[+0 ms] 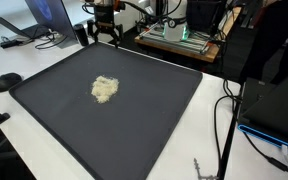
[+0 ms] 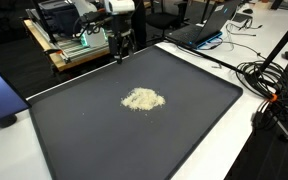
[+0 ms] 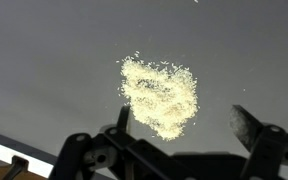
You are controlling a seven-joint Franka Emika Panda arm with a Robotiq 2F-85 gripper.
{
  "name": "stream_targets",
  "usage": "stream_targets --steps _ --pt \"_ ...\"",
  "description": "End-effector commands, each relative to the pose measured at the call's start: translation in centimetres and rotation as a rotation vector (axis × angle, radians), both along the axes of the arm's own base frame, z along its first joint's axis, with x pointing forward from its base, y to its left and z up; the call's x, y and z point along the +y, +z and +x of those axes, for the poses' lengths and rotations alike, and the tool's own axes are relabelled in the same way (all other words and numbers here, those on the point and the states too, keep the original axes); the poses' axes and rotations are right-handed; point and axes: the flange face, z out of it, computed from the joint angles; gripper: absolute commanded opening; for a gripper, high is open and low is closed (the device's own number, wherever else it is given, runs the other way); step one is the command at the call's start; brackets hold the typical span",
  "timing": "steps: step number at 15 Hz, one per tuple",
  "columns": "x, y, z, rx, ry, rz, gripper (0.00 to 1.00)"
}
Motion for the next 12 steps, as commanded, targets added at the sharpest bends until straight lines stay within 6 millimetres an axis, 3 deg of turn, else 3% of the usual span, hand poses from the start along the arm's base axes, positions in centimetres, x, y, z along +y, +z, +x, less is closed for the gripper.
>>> stream_targets --steps 1,12 --pt "2.1 0.5 -1.7 0.005 0.028 -0.043 1.0" --pt "7.4 0.0 -3.6 0.007 0.151 -0.138 1.0"
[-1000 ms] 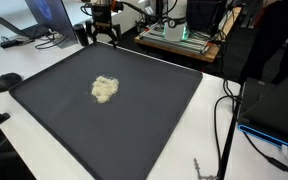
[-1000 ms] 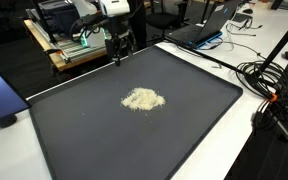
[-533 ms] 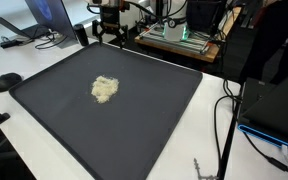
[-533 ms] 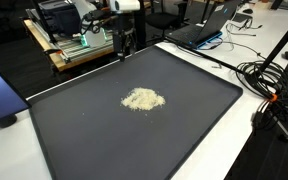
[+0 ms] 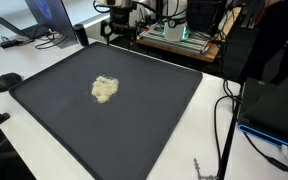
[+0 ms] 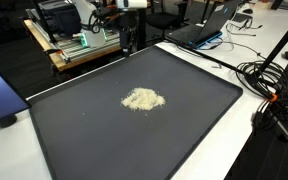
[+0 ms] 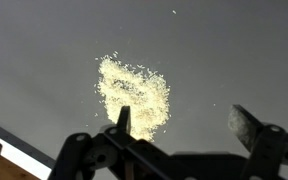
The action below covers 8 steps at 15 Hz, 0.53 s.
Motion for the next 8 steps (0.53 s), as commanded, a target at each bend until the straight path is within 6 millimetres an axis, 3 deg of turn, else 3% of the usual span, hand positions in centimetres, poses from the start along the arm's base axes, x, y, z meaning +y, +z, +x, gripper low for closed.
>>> stream_targets --steps 1,8 --pt "2.1 0.5 -1.1 -0.027 0.04 -0.047 1.0" --pt "9.0 0.2 -0.4 -0.059 0.102 -0.179 1.0"
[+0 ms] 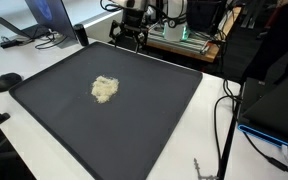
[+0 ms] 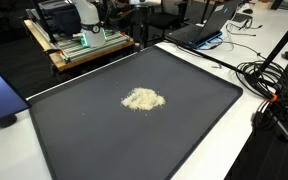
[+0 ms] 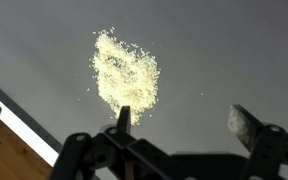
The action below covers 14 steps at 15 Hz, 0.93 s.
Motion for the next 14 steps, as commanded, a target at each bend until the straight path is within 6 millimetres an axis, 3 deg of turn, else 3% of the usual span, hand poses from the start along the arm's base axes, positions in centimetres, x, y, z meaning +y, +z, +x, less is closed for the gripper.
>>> stream_targets --steps 1,4,7,14 --pt "3.6 0.3 0.4 -0.033 -0.011 -0.065 1.0" --pt "5.9 0.1 1.9 -0.059 -0.068 -0.097 1.0" --pt "6.9 -0.5 3.7 -0.042 -0.128 -0.125 1.0" --pt "10.4 -4.1 6.6 0.008 -0.169 -0.235 1.0"
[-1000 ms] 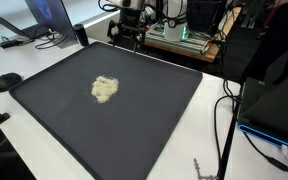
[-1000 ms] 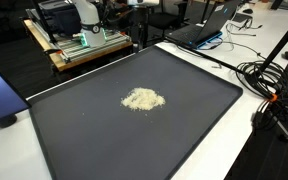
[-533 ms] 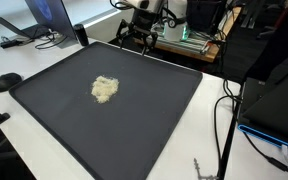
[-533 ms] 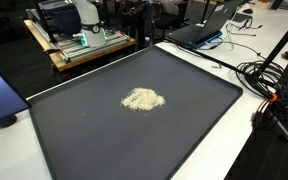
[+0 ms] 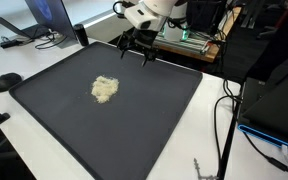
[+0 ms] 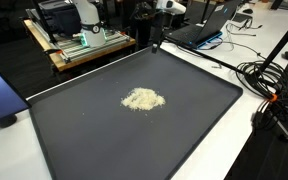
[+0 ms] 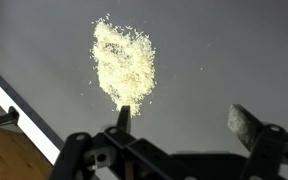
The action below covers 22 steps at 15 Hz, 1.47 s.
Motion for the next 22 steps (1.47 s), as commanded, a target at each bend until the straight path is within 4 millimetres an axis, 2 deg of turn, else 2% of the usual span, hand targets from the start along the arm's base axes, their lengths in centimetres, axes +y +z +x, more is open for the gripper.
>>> stream_targets --steps 1,5,9,13,19,22 --pt "1.7 -2.0 2.0 0.01 -0.022 -0.076 1.0" --pt "1.7 -4.0 3.8 0.059 -0.058 -0.103 1.0" --pt "0.0 -4.7 5.5 0.098 -0.11 -0.074 1.0" --pt "-3.9 -4.2 6.5 0.145 -0.188 0.034 1.0" --pt "-11.4 -2.9 7.3 0.215 -0.317 0.293 1.0" --pt "-13.9 -2.7 7.2 0.219 -0.358 0.398 1.0"
